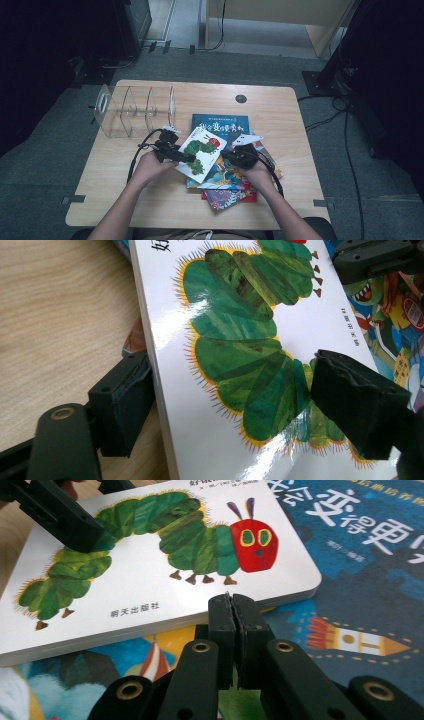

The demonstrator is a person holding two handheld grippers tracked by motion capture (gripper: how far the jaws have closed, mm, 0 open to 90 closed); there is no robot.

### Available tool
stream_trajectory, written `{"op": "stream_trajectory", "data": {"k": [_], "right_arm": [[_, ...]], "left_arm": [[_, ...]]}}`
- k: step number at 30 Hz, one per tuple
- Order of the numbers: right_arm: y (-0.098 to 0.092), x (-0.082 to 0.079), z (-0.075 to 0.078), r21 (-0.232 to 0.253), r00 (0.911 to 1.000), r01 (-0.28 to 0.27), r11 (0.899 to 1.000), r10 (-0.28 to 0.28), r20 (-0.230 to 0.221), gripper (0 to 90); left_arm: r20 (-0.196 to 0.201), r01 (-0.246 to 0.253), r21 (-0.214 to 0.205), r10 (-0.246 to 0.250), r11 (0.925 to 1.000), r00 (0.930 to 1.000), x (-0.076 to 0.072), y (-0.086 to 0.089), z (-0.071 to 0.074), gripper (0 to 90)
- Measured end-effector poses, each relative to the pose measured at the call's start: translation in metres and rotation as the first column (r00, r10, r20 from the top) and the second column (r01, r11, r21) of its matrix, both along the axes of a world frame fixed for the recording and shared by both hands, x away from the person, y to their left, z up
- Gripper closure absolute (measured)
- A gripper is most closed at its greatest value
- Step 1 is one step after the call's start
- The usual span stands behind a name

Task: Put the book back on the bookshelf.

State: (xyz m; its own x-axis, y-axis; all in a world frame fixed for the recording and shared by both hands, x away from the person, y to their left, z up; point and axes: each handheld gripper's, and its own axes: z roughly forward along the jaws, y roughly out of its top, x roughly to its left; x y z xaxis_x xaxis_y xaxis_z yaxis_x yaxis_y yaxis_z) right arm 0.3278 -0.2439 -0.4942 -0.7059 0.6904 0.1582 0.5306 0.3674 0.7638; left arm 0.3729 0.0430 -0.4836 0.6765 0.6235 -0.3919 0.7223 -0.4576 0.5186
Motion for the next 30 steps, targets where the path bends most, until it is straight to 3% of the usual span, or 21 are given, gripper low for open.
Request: {"op": "stream_trajectory", "data": {"k": [5, 11, 17, 21, 30], "right_arm": [[0.004, -0.003, 0.001, 0.006, 0.9998, -0.008, 1.000, 0.008, -0.016, 89.4], [0.010, -0.008, 0.001, 0.004, 0.9987, -0.044, 0.999, 0.045, -0.023, 89.2], [0.012, -0.009, 0.001, 0.009, 0.9985, -0.048, 0.999, 0.048, -0.028, 89.3], [0.014, -0.010, 0.001, 0.013, 0.9974, -0.065, 0.998, 0.065, -0.031, 87.7], [0.021, -0.014, 0.002, -0.011, 0.9967, -0.081, 0.997, 0.081, -0.011, 84.8]], "left_arm": [[-0.015, 0.003, 0.026, -0.003, 0.9996, 0.9999, -0.003, 0.001, 0.002, 18.2], [-0.055, -0.026, -0.005, 0.026, 0.9996, 0.9981, 0.000, 0.005, -0.002, 18.0], [-0.063, -0.026, 0.014, 0.027, 0.9996, 0.9977, 0.000, 0.003, -0.001, 16.1], [-0.082, -0.039, -0.013, 0.038, 0.9991, 0.9959, 0.004, 0.005, -0.005, 14.7], [-0.126, -0.032, 0.065, 0.040, 0.9974, 0.9912, 0.005, 0.001, 0.003, 15.2]]}}
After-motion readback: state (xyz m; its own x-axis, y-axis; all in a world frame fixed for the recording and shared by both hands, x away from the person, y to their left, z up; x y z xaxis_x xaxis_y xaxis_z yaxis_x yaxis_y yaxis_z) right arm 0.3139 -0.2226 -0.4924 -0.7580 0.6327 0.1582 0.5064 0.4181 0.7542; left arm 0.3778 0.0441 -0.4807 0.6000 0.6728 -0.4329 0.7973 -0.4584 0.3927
